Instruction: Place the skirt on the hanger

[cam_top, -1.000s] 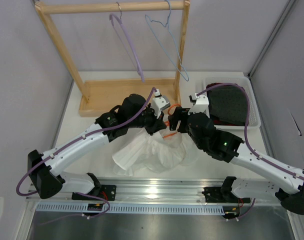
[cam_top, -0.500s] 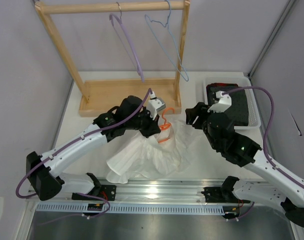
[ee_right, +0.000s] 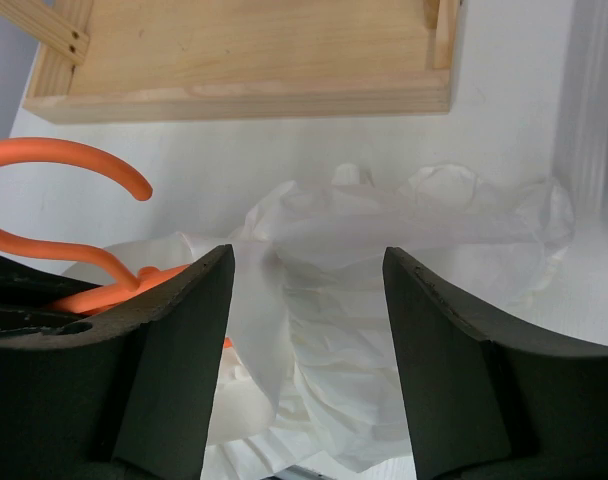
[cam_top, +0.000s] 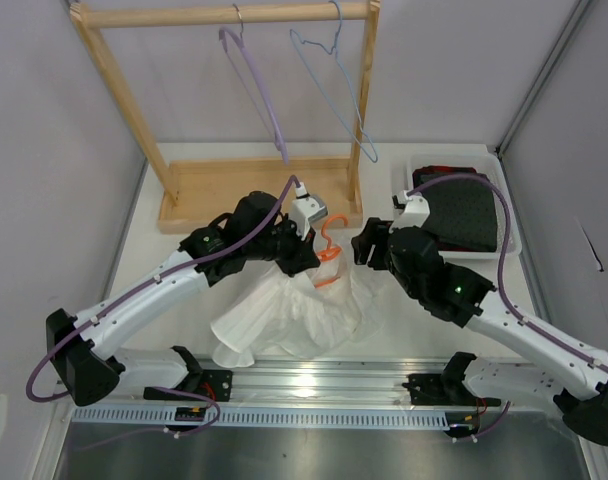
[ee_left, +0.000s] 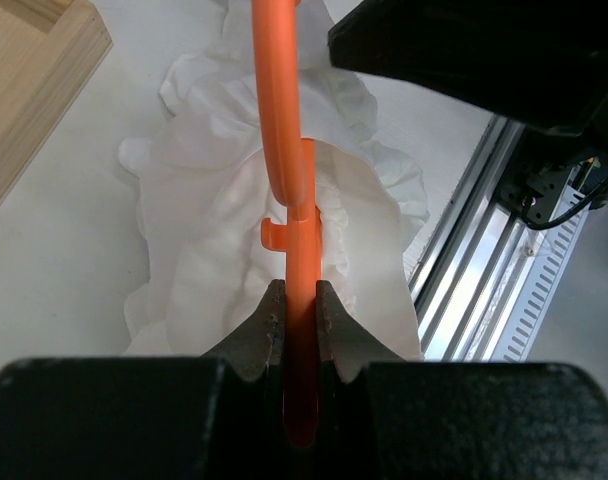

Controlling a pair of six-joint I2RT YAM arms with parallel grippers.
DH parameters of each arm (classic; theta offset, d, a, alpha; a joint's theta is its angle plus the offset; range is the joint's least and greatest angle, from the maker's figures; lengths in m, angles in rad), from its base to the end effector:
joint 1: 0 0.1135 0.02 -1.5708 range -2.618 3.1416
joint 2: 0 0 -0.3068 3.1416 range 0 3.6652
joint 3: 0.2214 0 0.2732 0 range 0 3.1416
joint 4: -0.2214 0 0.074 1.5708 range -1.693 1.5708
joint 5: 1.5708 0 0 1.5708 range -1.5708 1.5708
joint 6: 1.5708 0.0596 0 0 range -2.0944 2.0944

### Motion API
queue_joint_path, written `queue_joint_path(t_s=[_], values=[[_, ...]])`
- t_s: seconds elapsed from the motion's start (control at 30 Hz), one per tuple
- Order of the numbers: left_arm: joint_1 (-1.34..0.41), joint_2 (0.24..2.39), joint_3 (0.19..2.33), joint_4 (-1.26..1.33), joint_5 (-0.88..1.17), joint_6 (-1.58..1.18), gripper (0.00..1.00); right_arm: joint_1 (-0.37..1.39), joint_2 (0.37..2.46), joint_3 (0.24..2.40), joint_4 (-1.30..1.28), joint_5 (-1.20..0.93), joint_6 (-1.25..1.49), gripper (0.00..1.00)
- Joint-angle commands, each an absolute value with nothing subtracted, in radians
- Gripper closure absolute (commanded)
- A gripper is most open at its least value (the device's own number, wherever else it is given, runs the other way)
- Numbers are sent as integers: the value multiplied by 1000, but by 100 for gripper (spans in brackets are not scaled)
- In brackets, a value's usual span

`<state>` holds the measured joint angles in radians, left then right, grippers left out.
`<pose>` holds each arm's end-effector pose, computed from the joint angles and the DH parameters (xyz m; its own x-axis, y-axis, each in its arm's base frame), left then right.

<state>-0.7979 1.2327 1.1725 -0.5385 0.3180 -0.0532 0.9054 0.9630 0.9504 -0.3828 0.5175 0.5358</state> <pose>0.1932 -0.2248 0.3732 -0.4387 0.3775 -0.8155 0.8382 0.4991 -0.2199 0.1641 0.1613 0.3735 -0.4096 0.1967 -0.8908 -0.2241 0.9249 0.3073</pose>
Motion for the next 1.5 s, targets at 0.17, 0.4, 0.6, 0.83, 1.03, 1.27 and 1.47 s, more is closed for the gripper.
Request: queue_joint_path(t_s=[0.17,0.4,0.6,0.83,1.03,1.27,1.47], values=[[-793,1187,1229,-526,339,-64,100,902,974,936,-353,474,555,34],[-793,1174,1233,-523,337,-67,100,904,976,916,-359,453,580,47],[-793,1161,1236,-526,345,-67,100,896,974,908,-351,457,589,66],[-792,1129,1252,-555,373,-57,100,830,983,920,-339,433,588,100],[-793,1071,1246,-607,347,-46,100,790,1002,957,-354,422,569,100],[-779,1028,1294,-764,150,-90,100,784,986,1023,-379,414,560,34],[-629,1009,1278,-873,5,-189,100,778,1009,1135,-434,426,542,26]])
